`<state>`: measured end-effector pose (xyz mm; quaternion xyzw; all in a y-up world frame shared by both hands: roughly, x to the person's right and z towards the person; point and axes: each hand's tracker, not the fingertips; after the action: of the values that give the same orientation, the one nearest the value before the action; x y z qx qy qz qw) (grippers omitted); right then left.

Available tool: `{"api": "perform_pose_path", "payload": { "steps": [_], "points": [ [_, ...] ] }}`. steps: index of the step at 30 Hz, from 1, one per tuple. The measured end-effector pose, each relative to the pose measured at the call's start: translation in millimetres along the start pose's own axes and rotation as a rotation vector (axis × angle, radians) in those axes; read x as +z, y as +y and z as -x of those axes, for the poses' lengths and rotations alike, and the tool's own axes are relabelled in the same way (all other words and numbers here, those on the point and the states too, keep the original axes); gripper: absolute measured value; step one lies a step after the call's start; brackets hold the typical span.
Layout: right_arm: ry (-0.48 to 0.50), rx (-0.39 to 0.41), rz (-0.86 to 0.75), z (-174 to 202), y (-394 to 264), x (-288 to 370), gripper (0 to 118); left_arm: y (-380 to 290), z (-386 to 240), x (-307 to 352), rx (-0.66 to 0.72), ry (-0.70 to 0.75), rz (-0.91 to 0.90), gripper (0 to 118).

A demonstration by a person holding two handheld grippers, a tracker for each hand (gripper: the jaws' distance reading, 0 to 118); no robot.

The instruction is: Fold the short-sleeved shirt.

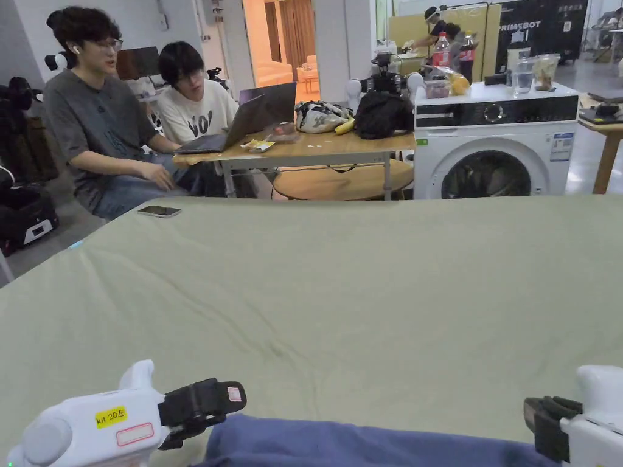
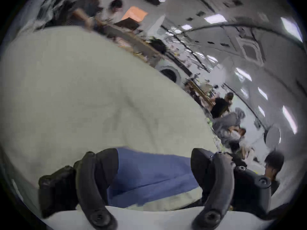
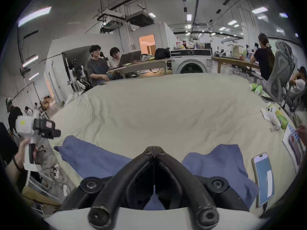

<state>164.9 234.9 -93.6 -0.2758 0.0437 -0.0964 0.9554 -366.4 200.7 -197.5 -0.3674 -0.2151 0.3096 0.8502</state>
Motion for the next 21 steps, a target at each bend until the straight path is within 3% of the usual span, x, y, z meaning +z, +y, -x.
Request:
{"api": "perform_pose_path", "payload": {
  "steps": [4, 6, 7, 8, 9, 10, 15, 17, 21],
  "points": [
    [0.030, -0.041, 0.016, -0.7, -2.5, -0.3, 0, -18.1, 34.8, -24.5, 0.203, -0.049, 0.022, 91],
    [0.040, -0.047, 0.019, -0.5, -2.8, 1.4, 0, -25.8, 38.4, -47.6, 0.253, -0.111, 0.075, 84],
    [0.040, -0.050, 0.017, 1.5, -2.5, 2.6, 0, -28.8, 39.9, -59.9, 0.275, -0.151, 0.090, 75],
    [0.040, -0.051, 0.016, 1.6, -2.9, 4.1, 0, -29.2, 40.8, -66.9, 0.300, -0.153, 0.059, 57],
    [0.039, -0.052, 0.016, 1.0, -3.8, 5.9, 0, -29.4, 42.4, -74.3, 0.355, -0.171, 0.043, 26],
    [0.039, -0.057, 0.016, -0.3, -5.1, 7.1, 0, -32.9, 44.5, -84.5, 0.429, -0.204, 0.071, 15],
    [0.027, -0.083, 0.033, -10.2, -11.8, 9.7, 0, -31.1, 24.5, -58.9, 0.367, -0.119, -0.043, 10],
    [0.026, -0.102, 0.039, -14.3, -12.7, 10.1, 0, -17.6, 23.0, -32.5, 0.374, -0.194, -0.081, 10],
    [0.038, -0.136, 0.025, -17.0, -15.2, 15.0, 0, 17.5, -12.6, 25.4, 0.084, -0.012, -0.197, 10]
  ]
}}
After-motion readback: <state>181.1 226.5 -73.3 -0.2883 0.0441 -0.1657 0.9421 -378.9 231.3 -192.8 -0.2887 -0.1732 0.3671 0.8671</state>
